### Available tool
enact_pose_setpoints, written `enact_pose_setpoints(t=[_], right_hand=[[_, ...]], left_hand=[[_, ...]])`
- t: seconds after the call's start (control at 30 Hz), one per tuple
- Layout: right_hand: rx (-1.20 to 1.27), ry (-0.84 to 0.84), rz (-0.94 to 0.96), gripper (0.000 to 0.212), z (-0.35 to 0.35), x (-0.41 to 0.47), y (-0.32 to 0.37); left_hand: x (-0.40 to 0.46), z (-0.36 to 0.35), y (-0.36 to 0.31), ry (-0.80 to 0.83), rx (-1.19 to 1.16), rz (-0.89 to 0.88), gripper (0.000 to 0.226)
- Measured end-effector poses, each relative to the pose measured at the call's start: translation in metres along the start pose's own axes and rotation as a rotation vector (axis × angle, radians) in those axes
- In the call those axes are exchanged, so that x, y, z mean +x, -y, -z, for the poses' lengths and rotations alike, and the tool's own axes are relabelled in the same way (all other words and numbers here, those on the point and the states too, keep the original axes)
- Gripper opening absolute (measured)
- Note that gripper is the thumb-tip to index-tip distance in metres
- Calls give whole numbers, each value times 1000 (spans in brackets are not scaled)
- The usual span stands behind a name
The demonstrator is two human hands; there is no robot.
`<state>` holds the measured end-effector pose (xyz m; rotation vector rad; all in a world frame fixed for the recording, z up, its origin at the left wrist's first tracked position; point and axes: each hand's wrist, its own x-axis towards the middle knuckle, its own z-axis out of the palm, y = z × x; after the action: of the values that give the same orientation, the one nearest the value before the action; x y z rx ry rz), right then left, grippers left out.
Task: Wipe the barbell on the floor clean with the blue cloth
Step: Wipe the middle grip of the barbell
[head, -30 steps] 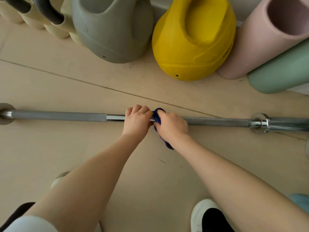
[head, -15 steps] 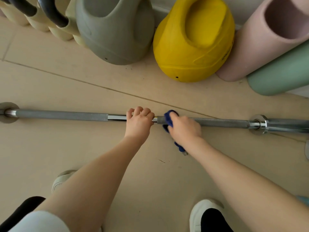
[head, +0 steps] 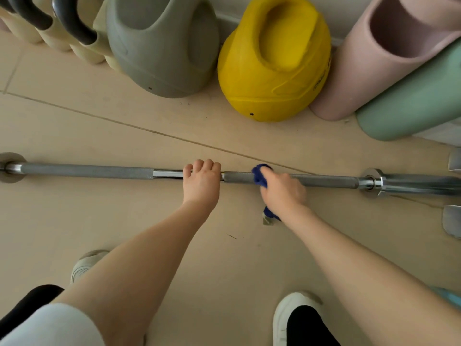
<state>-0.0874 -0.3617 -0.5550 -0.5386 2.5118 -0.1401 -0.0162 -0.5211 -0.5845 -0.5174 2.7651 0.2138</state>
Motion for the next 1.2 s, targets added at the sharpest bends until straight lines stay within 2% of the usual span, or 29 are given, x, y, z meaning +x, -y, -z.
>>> enact_pose_setpoints(t=[0.1,0.2,0.33,0.47,0.53,0.7,0.8,0.9,0.93,1.07,1.2], right_hand=[[-7,9,64,30,-1,-3,-5],[-19,-43,-115,36,9,-8,-51],[-18,-149,-335,39,11,-20,-98],[42,-93,-230,38,4,-20,-92],[31,-108,-243,41,7,-20,-104],[144,-231,-572,41,9,-35,-154],[214,-236,-508,40,7,-38,-141],[158,-132,-244,45,2,-33,-121],[136,-124,-221,45,3,-30,-119],[180,-165,-384,38,7,-21,-117],[125,-150,-336,46,-4,-15,-78]], left_hand=[[-4,5,-8,12,9,20,47],[-5,10,-17,45,-25,-7,55],[-3,8,-37,56,-44,-163,52],[0,0,-63,35,-42,-224,47],[-1,-3,-73,27,-32,-241,47],[-6,-5,-84,-7,-41,-222,54],[-4,-1,-87,35,-17,-186,59],[-8,0,-90,50,-2,-175,61],[-9,0,-90,53,1,-181,62],[-12,5,-81,106,-69,-201,60],[-19,13,-59,80,-155,-95,59]])
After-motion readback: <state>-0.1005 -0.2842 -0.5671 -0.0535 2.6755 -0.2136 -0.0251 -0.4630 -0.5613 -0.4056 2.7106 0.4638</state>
